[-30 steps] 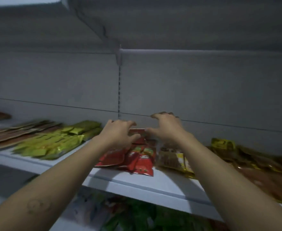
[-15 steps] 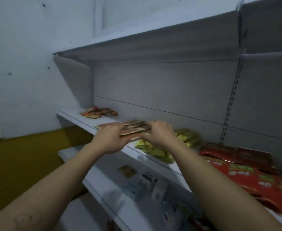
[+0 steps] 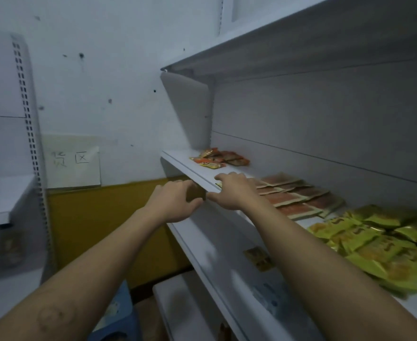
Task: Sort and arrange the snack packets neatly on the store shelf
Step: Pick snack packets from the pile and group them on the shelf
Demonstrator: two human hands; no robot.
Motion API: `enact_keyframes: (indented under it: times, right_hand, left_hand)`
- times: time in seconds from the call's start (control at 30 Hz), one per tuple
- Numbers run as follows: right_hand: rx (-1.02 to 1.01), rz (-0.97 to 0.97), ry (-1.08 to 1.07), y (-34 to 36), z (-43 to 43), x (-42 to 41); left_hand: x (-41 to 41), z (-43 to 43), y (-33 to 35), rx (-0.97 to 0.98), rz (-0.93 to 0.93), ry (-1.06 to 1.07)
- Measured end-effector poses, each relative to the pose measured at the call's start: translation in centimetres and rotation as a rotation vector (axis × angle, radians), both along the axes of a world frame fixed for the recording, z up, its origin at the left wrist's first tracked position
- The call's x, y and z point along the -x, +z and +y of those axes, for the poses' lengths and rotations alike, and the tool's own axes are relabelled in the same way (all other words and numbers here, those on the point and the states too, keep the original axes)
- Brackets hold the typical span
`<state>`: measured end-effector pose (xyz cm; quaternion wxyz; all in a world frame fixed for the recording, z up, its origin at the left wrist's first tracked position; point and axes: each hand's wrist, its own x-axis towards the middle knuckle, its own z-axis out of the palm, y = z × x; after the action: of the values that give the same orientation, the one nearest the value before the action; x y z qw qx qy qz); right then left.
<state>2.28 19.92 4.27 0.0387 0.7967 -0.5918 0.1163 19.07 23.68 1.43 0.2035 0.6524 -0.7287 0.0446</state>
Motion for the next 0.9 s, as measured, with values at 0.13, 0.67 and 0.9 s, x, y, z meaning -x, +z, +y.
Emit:
enact_keyframes:
  times: [0.13, 0.67, 0.9]
  right_hand:
    - [-0.066, -0.022, -0.02, 0.2, -6.1, -1.2]
    - [-0.351, 0.162, -0.369, 4.0, -21.2, 7.8]
    - [-0.533, 0.118, -0.495, 1.7, -17.8, 10.9]
  left_hand:
    - [-0.3, -5.6, -0.4, -0.006, -0.002, -0.04]
    - [6.5, -27.6, 0.6, -0.311, -0.121, -0.358]
    - [10.7, -30.6, -1.1, -0.425, -0.23, -0.463]
